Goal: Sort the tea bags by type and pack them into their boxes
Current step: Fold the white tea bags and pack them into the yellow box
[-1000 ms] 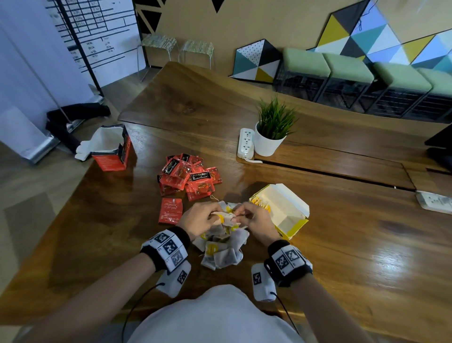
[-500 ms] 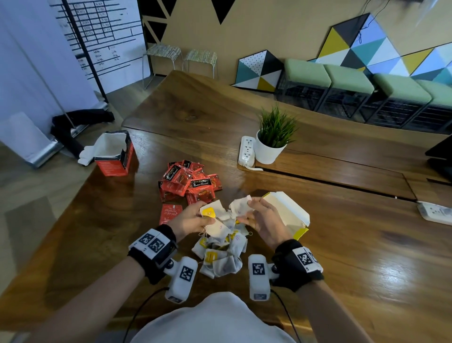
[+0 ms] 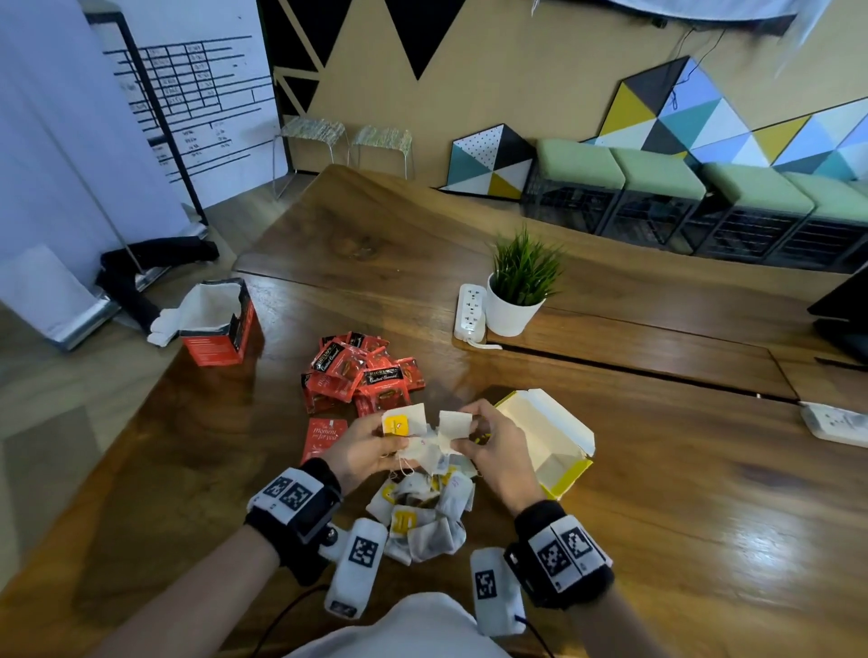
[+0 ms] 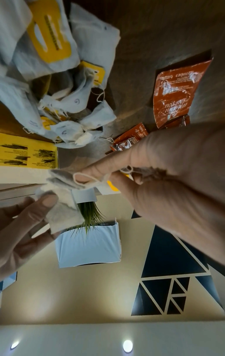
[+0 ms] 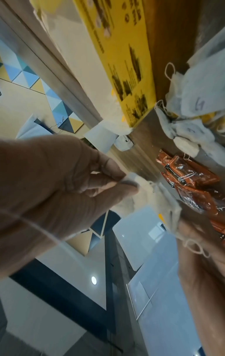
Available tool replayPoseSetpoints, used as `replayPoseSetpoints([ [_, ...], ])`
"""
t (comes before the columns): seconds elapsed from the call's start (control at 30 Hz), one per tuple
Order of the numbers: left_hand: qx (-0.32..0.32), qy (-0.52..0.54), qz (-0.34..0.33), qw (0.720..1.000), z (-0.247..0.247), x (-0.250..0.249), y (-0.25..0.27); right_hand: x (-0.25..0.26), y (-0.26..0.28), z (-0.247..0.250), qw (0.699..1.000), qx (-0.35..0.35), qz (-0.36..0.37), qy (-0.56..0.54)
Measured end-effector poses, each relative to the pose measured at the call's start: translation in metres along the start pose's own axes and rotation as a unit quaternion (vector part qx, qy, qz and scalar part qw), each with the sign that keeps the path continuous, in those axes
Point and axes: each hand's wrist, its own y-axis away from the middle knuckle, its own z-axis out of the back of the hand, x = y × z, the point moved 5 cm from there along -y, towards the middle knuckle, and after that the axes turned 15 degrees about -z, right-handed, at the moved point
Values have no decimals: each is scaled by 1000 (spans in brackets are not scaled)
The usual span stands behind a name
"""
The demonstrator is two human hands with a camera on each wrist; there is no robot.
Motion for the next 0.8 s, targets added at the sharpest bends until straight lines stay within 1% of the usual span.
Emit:
replayPoseSetpoints([
  [0.1,7,27,-2,1000,-4,-3,0,7,3,5,997,-48,50,42],
  [0.2,24,40,-6,999,-11,-3,-2,15,8,11,985,-92,106,99],
  [0.27,35,29,-6,999,-17,1,-2,13,13,14,981,-97,125,112],
  [0.33,43,9,0,999,-22,5,-1,8,15,18,981,-91,137,99],
  [0.5,66,3,15,998,-27,7,-2,-2,9,21,993,-32,106,37],
  [0.57,78,9,10,997,-27,3,-2,-1,7,21,994,-4,102,-24],
  [0.63,90,9,3,996,-27,-1,-2,1,10,17,987,71,92,-108],
  [0.7,96,-4,1,995,-25,-4,-1,4,17,13,972,143,64,-175],
  [0.73,101,-13,2,995,-25,-5,-1,3,19,12,966,158,52,-196],
  [0.77,106,-19,3,994,-24,-5,-1,2,20,12,964,157,44,-211],
  [0.8,110,-24,4,994,-24,-4,-1,1,19,14,965,140,40,-217],
])
